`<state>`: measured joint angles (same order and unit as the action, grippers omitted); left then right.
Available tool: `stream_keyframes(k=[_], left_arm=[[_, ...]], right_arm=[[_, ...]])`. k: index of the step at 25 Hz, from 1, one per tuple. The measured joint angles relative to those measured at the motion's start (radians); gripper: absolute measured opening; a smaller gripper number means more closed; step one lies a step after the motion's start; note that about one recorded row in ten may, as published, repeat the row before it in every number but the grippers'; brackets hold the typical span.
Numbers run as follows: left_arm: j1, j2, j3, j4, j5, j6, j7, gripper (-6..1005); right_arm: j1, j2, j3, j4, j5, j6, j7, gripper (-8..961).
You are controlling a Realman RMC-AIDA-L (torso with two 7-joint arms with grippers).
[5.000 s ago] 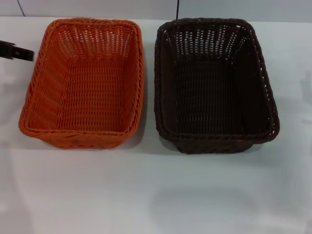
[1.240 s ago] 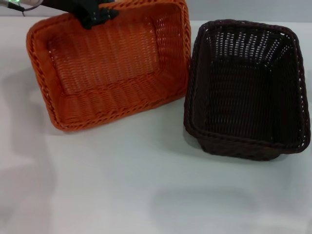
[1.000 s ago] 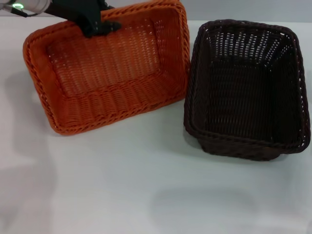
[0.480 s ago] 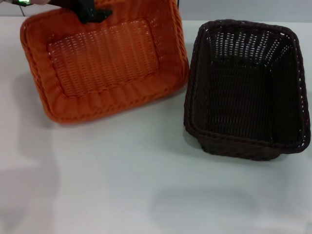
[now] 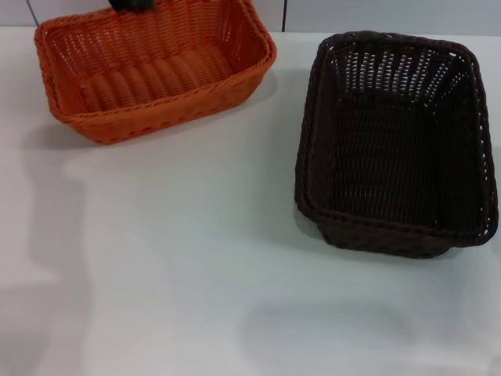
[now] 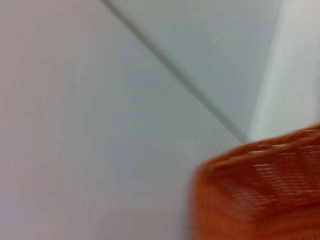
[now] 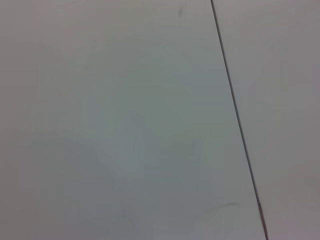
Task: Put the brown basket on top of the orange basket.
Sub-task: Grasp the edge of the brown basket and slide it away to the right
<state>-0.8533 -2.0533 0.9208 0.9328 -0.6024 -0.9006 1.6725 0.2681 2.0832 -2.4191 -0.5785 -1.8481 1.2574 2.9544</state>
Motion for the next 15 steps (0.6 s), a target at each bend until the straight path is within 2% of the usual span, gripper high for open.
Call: stream_keyframes(k=[1, 2, 3, 5, 6, 7, 8, 9, 10, 11, 15], left_arm=[[0.057, -0.013, 0.015, 0.090, -0.036, 0.076, -0.005, 694], [0.095, -0.015, 0.036, 0.128, -0.070, 0.127, -0.006, 695], [0.095, -0.015, 0.036, 0.128, -0.070, 0.127, -0.006, 695], [0.232, -0.012, 0.159, 0.230, -0.239, 0.359, -0.003, 695], [0.232, -0.012, 0.159, 0.230, -0.239, 0.359, -0.003, 695], [0.334, -0.004, 0.292, 0.289, -0.358, 0.637, 0.002, 696], [0.366, -0.003, 0.341, 0.296, -0.379, 0.771, 0.002, 696], [0.366, -0.003, 0.341, 0.296, -0.379, 0.771, 0.002, 696], [0.394, -0.002, 0.403, 0.292, -0.387, 0.964, -0.003, 696], [0.414, -0.003, 0.484, 0.239, -0.319, 1.269, -0.034, 696], [0.442, -0.007, 0.563, 0.184, -0.200, 1.493, -0.130, 697]], right_arm=[[0.001, 0.000, 0.000, 0.000, 0.000, 0.000, 0.000, 800], [0.002, 0.000, 0.000, 0.000, 0.001, 0.000, 0.000, 800], [0.003, 0.000, 0.000, -0.001, 0.002, 0.000, 0.000, 800], [0.003, 0.000, 0.001, -0.002, 0.002, -0.001, 0.000, 800], [0.004, 0.000, 0.003, -0.003, 0.002, -0.001, 0.000, 800], [0.007, 0.000, 0.003, -0.003, 0.002, -0.001, 0.000, 800], [0.007, 0.000, 0.003, -0.003, 0.002, -0.001, 0.000, 800], [0.012, 0.000, 0.003, -0.003, 0.003, -0.001, 0.000, 800], [0.018, 0.000, 0.002, -0.003, 0.002, -0.001, 0.000, 800], [0.028, -0.001, 0.001, -0.002, 0.002, -0.003, 0.000, 800], [0.035, -0.002, 0.000, 0.003, 0.000, -0.005, 0.000, 800]])
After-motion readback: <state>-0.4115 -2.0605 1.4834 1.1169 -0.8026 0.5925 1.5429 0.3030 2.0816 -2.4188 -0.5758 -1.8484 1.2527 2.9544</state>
